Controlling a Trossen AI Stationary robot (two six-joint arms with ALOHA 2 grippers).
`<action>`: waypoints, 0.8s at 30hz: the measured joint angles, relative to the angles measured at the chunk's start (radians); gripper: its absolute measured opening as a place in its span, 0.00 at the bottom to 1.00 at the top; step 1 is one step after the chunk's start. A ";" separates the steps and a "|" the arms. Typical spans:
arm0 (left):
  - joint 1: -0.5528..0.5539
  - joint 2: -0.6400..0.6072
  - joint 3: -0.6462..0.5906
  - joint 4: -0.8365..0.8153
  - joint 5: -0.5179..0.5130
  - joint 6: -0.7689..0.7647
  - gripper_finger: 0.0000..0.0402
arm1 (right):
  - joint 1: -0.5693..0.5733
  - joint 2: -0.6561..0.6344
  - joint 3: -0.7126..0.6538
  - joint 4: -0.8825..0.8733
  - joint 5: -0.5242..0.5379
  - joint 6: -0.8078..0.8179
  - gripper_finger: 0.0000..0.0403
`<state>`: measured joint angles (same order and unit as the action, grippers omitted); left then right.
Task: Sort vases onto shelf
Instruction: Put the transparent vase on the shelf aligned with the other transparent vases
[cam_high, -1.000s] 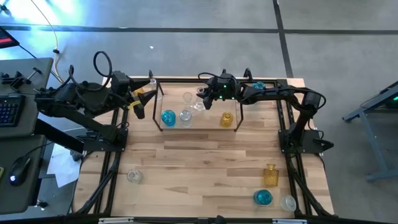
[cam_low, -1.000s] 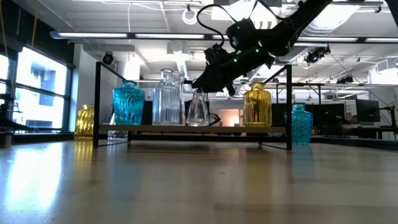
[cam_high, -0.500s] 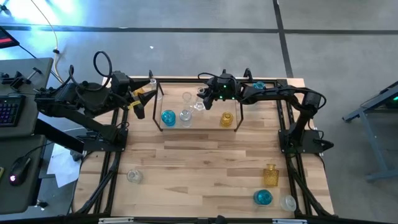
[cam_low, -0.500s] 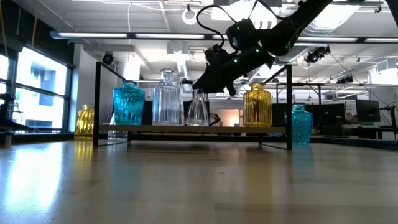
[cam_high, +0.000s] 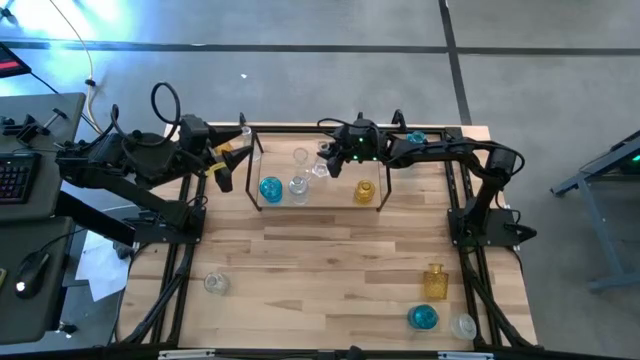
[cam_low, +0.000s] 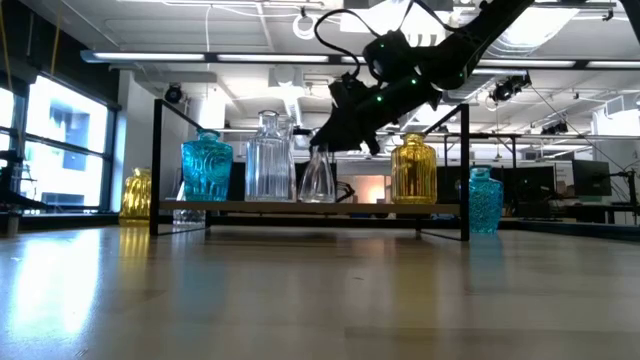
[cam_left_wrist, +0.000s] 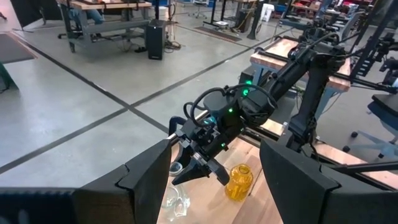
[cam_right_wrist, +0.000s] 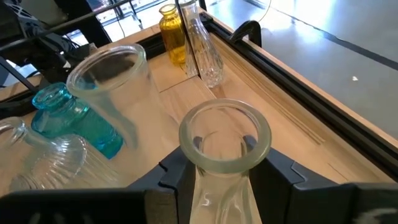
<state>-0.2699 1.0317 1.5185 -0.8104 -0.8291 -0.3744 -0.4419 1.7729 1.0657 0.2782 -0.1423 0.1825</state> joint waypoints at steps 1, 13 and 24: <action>0.000 0.000 0.000 0.000 0.003 0.000 0.59 | 0.000 0.000 0.000 -0.004 0.000 0.000 0.29; 0.000 0.000 0.000 0.000 0.008 0.000 0.59 | 0.000 0.000 0.000 -0.027 -0.005 0.002 0.42; 0.000 0.000 0.000 0.000 0.008 0.000 0.59 | 0.000 0.000 0.000 -0.008 -0.019 0.017 0.42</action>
<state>-0.2699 1.0317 1.5185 -0.8104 -0.8207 -0.3744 -0.4419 1.7733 1.0657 0.2703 -0.1613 0.1992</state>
